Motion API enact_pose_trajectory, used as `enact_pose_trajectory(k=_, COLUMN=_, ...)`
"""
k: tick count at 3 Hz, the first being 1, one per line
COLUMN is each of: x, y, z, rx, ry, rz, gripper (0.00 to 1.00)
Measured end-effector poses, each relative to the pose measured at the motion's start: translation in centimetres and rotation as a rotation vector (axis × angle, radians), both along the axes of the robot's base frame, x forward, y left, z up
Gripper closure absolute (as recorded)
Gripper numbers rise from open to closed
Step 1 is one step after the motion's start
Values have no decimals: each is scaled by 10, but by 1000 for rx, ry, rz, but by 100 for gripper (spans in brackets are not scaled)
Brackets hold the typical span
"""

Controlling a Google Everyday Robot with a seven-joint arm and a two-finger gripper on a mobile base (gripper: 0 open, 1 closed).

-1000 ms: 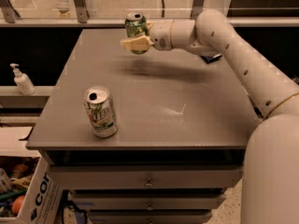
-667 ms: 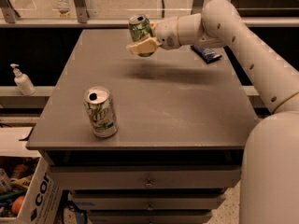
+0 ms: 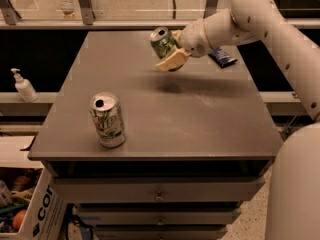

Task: Knock green can over

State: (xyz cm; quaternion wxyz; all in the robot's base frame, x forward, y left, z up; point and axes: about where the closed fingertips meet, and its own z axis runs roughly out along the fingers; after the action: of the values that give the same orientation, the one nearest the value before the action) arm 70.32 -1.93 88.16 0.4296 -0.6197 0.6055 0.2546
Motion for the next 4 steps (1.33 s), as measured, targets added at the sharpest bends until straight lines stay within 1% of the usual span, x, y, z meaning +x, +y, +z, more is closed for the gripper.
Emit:
enact_pose_trajectory(k=1, x=-18, y=-24, z=-7, rx=-144, ry=-28, rz=34, gripper=100)
enact_pose_trajectory(k=2, x=-31, y=-50, z=-18, rx=-281, ry=-48, rz=54, gripper=100)
enact_pose_trajectory(k=3, x=-37, y=-74, z=-21, rx=-389, ry=-71, rz=66, gripper=100)
enact_pose_trajectory(k=4, x=-42, y=-90, z=-22, rx=-475, ry=-94, rz=85, gripper=100)
